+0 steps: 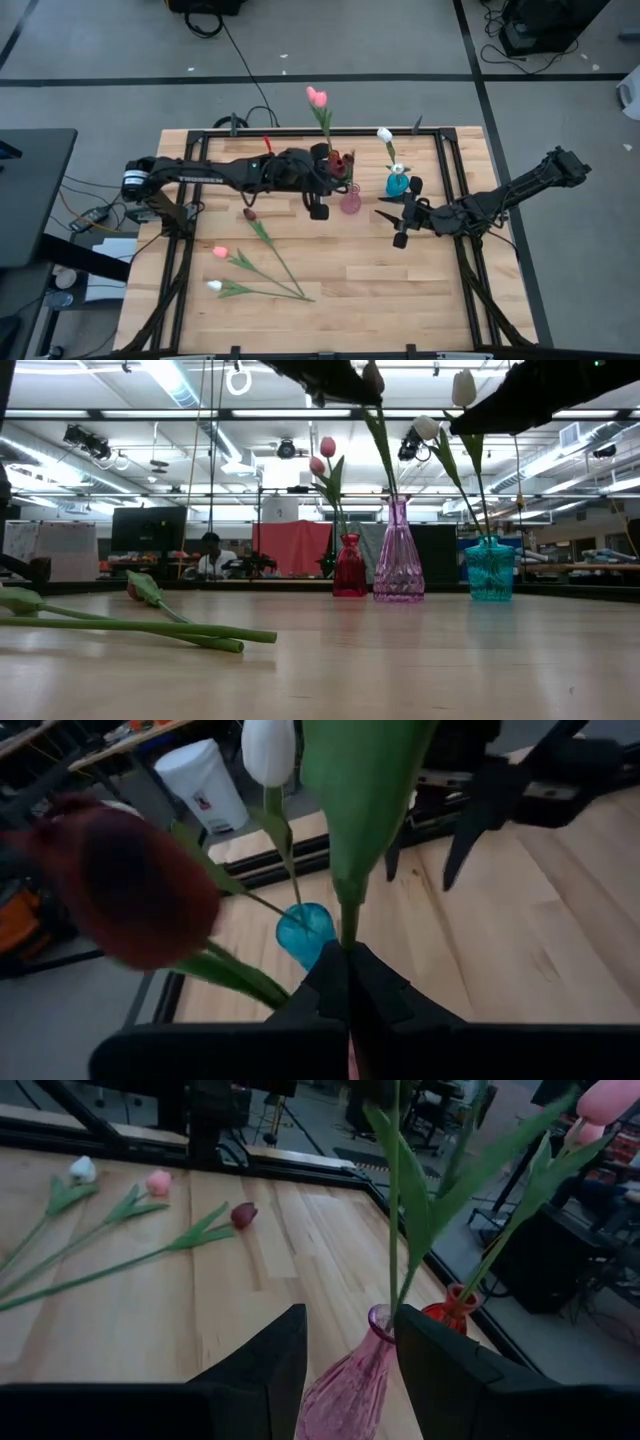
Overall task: Sort flowers into vase by color
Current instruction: Put the bottom red flower into the pink vase
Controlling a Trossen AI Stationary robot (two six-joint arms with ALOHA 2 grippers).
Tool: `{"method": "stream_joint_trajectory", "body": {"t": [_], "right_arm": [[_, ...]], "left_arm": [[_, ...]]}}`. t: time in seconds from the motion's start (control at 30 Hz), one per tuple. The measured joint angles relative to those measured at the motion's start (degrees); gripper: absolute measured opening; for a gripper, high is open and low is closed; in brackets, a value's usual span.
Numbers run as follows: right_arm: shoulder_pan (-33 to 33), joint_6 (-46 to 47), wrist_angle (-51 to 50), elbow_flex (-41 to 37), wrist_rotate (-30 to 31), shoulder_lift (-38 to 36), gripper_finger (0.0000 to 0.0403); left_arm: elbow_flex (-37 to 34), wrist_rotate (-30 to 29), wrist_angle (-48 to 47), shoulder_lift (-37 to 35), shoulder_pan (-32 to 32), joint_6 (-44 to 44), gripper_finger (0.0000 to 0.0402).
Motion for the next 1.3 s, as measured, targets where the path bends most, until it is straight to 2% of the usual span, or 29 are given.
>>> {"method": "stream_joint_trajectory", "body": {"t": [0.37, 0.73, 0.97, 1.3], "right_arm": [[-0.1, 0.1, 0.7, 0.0, -0.2, 0.0, 0.0162], [-0.2, 0.1, 1.3, 0.0, -0.1, 0.0, 0.0162], [-0.2, 0.2, 1.6, 0.0, -0.1, 0.0, 0.0162], [-0.2, 0.7, 2.0, 0.0, -0.1, 0.0, 0.0162]], "left_arm": [[0.0, 2.0, 1.8, 4.0, 3.2, -1.7, 0.0000], [-0.1, 2.2, 4.9, 9.0, 3.4, -1.7, 0.0000], [-0.1, 2.5, 5.3, 9.7, 4.4, -2.2, 0.0000], [-0.1, 5.8, 3.3, 10.4, 5.8, -4.7, 0.0001]]}}
